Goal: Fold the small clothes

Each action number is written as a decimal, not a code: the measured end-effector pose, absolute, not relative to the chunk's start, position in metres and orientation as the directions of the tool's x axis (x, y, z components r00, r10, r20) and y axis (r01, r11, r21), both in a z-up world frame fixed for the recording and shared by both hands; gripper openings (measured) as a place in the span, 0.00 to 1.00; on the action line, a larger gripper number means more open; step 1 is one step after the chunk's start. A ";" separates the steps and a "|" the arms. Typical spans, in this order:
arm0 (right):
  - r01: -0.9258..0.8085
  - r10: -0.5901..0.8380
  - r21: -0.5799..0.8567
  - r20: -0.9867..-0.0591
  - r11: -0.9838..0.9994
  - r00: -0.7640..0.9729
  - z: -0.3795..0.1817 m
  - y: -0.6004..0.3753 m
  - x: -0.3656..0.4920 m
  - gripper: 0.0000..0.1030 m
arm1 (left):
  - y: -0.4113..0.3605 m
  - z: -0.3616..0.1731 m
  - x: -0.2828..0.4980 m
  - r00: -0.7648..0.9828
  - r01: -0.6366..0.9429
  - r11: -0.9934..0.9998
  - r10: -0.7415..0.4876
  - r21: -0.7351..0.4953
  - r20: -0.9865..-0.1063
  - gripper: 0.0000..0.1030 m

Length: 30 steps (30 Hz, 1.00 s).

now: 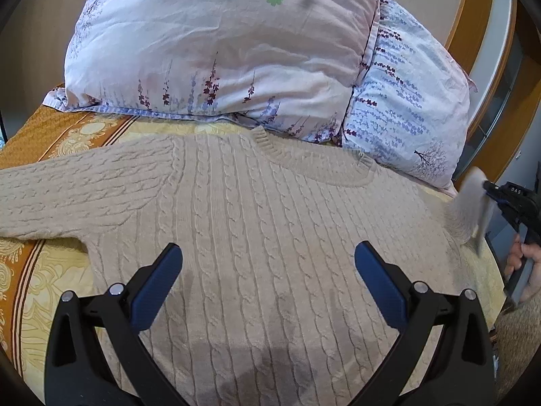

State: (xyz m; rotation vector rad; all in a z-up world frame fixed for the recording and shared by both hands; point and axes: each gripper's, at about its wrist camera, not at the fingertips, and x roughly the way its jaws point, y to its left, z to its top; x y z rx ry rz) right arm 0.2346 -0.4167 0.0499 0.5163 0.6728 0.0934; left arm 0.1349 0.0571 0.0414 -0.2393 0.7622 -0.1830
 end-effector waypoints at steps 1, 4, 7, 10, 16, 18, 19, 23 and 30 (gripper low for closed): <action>0.013 0.311 0.486 -0.581 0.874 0.752 0.044 -0.390 0.234 0.10 | 0.057 0.042 0.134 0.714 0.076 0.956 -0.250 -0.283 -0.654 0.98; -0.090 0.429 0.493 -0.634 0.865 0.644 0.018 -0.338 0.234 0.10 | 0.059 0.043 0.131 0.718 0.071 0.953 -0.255 -0.295 -0.647 0.98; -0.107 0.458 0.488 -0.690 0.866 0.561 -0.008 -0.312 0.233 0.10 | 0.061 0.043 0.131 0.714 0.072 0.950 -0.262 -0.305 -0.649 0.98; -0.064 0.491 0.550 -0.680 0.833 0.544 -0.016 -0.322 0.234 0.15 | 0.064 0.045 0.131 0.712 0.074 0.949 -0.265 -0.307 -0.650 0.98; 0.111 0.473 0.671 -0.621 0.733 0.625 -0.012 -0.383 0.227 0.45 | 0.070 0.047 0.137 0.679 0.105 0.926 -0.332 -0.362 -0.655 0.98; 0.189 0.450 0.696 -0.621 0.692 0.642 -0.016 -0.402 0.226 0.45 | 0.070 0.049 0.139 0.671 0.120 0.921 -0.350 -0.371 -0.653 0.98; 0.232 0.432 0.707 -0.623 0.668 0.652 -0.018 -0.413 0.226 0.45 | 0.070 0.050 0.140 0.674 0.121 0.924 -0.346 -0.364 -0.653 0.98; 0.309 0.329 0.663 -0.656 0.682 0.680 -0.014 -0.425 0.234 0.18 | 0.073 0.050 0.144 0.671 0.137 0.908 -0.379 -0.395 -0.637 0.98; -0.007 0.386 0.560 -0.561 0.828 0.732 0.057 -0.336 0.237 0.09 | 0.084 0.038 0.149 0.621 0.127 0.772 -0.552 -0.623 -0.557 0.98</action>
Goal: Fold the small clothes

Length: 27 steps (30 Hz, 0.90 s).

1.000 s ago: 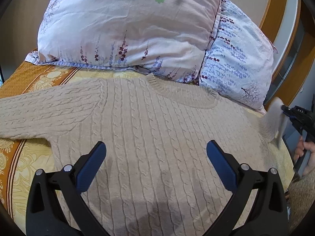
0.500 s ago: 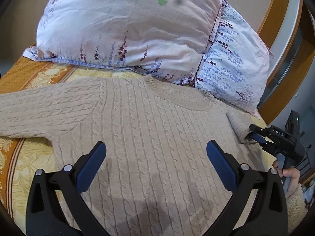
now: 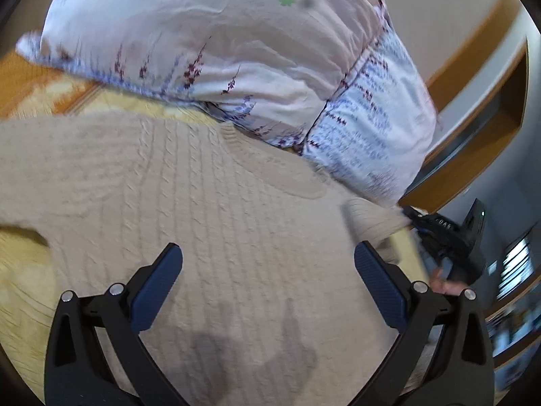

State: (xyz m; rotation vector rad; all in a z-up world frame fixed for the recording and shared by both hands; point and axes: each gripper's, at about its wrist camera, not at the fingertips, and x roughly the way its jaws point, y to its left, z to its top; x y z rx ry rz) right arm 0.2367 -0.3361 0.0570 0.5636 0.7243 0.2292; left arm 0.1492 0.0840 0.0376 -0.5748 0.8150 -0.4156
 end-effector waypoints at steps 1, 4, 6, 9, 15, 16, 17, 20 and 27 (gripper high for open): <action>-0.098 0.449 0.551 -0.550 0.829 0.704 0.065 -0.309 0.236 0.09 | 0.084 0.035 0.151 0.612 0.118 0.750 -0.571 -0.651 -0.547 0.98; -0.306 0.591 0.514 -0.599 0.801 0.540 0.065 -0.234 0.234 0.21 | 0.081 0.027 0.156 0.591 0.085 0.687 -0.618 -0.722 -0.518 0.97; -0.371 0.618 0.494 -0.635 0.786 0.464 0.055 -0.204 0.227 0.43 | 0.079 0.024 0.159 0.578 0.070 0.672 -0.629 -0.737 -0.519 0.95; -0.347 0.634 0.531 -0.635 0.773 0.440 0.041 -0.205 0.217 0.44 | 0.075 0.018 0.164 0.555 0.040 0.660 -0.639 -0.750 -0.533 0.89; 0.063 0.651 0.782 -0.558 0.620 0.515 0.000 -0.314 0.213 0.44 | 0.063 0.004 0.184 0.482 -0.034 0.624 -0.674 -0.781 -0.559 0.66; 0.130 0.635 0.801 -0.552 0.584 0.540 -0.008 -0.333 0.209 0.44 | 0.059 0.003 0.190 0.473 -0.044 0.625 -0.674 -0.779 -0.567 0.64; 0.208 0.605 0.811 -0.554 0.547 0.572 -0.017 -0.356 0.208 0.44 | 0.055 0.003 0.195 0.468 -0.056 0.629 -0.669 -0.775 -0.577 0.59; 0.315 0.551 0.822 -0.557 0.476 0.621 -0.034 -0.389 0.204 0.44 | 0.045 0.000 0.209 0.463 -0.059 0.633 -0.668 -0.772 -0.583 0.46; 0.363 0.471 0.825 -0.550 0.434 0.689 -0.043 -0.415 0.206 0.35 | 0.032 -0.010 0.234 0.468 -0.070 0.672 -0.630 -0.737 -0.619 0.00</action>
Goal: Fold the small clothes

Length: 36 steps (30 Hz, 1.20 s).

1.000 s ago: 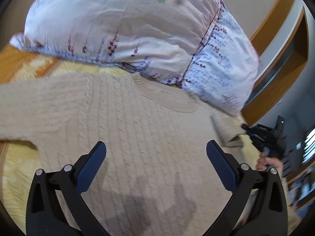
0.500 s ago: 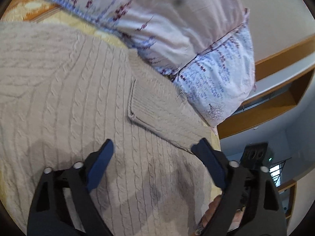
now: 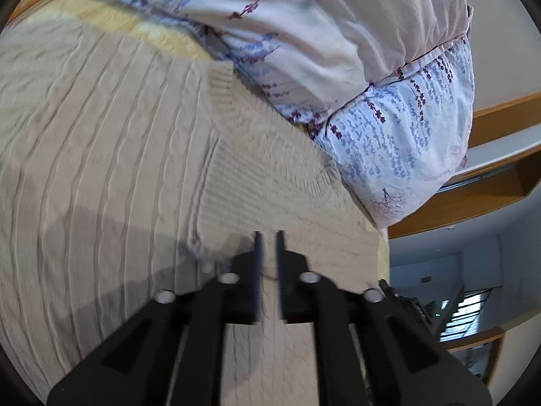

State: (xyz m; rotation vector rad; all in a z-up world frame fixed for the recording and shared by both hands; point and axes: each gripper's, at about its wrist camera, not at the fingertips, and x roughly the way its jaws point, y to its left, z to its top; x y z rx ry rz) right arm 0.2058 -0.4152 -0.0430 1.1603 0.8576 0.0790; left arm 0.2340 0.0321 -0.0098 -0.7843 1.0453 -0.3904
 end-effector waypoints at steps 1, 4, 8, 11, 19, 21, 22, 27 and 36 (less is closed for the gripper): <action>0.363 0.460 0.819 -0.556 0.445 0.692 -0.042 -0.415 0.207 0.35 | 0.033 -0.007 0.236 0.482 -0.059 0.693 -0.610 -0.718 -0.628 0.00; 0.351 0.454 0.816 -0.555 0.458 0.697 -0.038 -0.412 0.205 0.35 | 0.051 0.010 0.233 0.539 -0.030 0.727 -0.566 -0.685 -0.624 0.00; 0.344 0.457 0.807 -0.564 0.480 0.688 -0.041 -0.410 0.204 0.35 | 0.079 0.026 0.226 0.592 -0.032 0.785 -0.484 -0.619 -0.644 0.00; 0.352 0.456 0.803 -0.572 0.481 0.682 -0.045 -0.409 0.204 0.35 | 0.085 0.016 0.222 0.524 -0.021 0.723 -0.580 -0.690 -0.624 0.00; 0.349 0.462 0.799 -0.577 0.489 0.674 -0.044 -0.407 0.205 0.35 | 0.055 -0.004 0.210 0.418 -0.051 0.673 -0.656 -0.738 -0.628 0.54; 0.348 0.462 0.799 -0.577 0.491 0.673 -0.044 -0.407 0.205 0.35 | 0.047 -0.010 0.213 0.400 -0.072 0.637 -0.686 -0.767 -0.608 0.53; 0.348 0.462 0.798 -0.578 0.492 0.673 -0.044 -0.407 0.205 0.35 | 0.043 -0.011 0.214 0.397 -0.076 0.638 -0.685 -0.766 -0.611 0.51; 0.347 0.461 0.800 -0.575 0.490 0.676 -0.044 -0.407 0.204 0.35 | 0.033 -0.023 0.228 0.414 -0.142 0.634 -0.659 -0.760 -0.628 0.17; 0.341 0.448 0.793 -0.578 0.504 0.682 -0.042 -0.406 0.204 0.32 | 0.048 -0.005 0.230 0.503 -0.063 0.662 -0.625 -0.746 -0.597 0.06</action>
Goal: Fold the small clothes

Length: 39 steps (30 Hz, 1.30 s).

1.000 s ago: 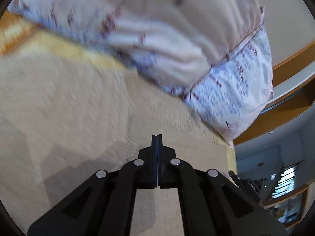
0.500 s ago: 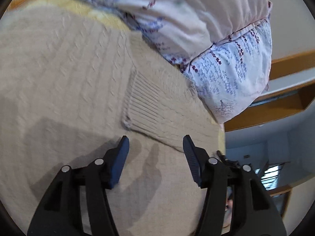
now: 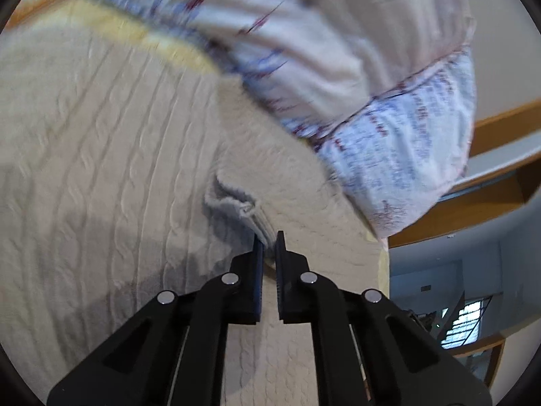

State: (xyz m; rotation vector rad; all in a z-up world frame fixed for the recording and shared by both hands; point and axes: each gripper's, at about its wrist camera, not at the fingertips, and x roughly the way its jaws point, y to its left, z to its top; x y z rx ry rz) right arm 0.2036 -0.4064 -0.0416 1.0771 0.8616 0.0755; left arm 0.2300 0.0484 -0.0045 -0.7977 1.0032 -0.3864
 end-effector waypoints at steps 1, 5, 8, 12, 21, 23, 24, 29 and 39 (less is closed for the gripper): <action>0.340 0.447 0.794 -0.577 0.504 0.684 -0.042 -0.407 0.203 0.32 | 0.054 0.005 0.227 0.526 -0.044 0.678 -0.609 -0.734 -0.594 0.06; 0.319 0.438 0.788 -0.573 0.526 0.693 -0.041 -0.404 0.199 0.08 | 0.072 0.014 0.222 0.560 -0.039 0.732 -0.548 -0.680 -0.621 0.06; 0.329 0.396 0.745 -0.611 0.580 0.685 -0.040 -0.394 0.195 0.07 | 0.078 0.005 0.222 0.540 -0.061 0.769 -0.511 -0.637 -0.668 0.06; 0.352 0.318 0.654 -0.681 0.670 0.660 -0.037 -0.381 0.194 0.08 | 0.076 -0.014 0.222 0.507 -0.093 0.807 -0.466 -0.584 -0.725 0.08; 0.284 0.295 0.592 -0.692 0.754 0.659 -0.016 -0.361 0.170 0.63 | 0.113 0.008 0.178 0.586 -0.069 0.793 -0.459 -0.605 -0.668 0.61; 0.226 0.334 0.606 -0.669 0.763 0.664 -0.012 -0.354 0.166 0.65 | 0.144 0.015 0.154 0.628 -0.081 0.770 -0.454 -0.633 -0.632 0.61; 0.195 0.356 0.611 -0.659 0.767 0.663 -0.012 -0.350 0.166 0.65 | 0.159 0.016 0.143 0.648 -0.097 0.762 -0.440 -0.640 -0.622 0.61; 0.061 0.437 0.618 -0.619 0.784 0.653 -0.010 -0.322 0.165 0.66 | 0.249 0.018 0.091 0.741 -0.283 0.708 -0.267 -0.647 -0.616 0.59; 0.018 0.470 0.627 -0.603 0.779 0.645 -0.014 -0.313 0.164 0.67 | 0.343 -0.016 0.073 0.778 -0.484 0.435 -0.184 -0.759 -0.601 0.47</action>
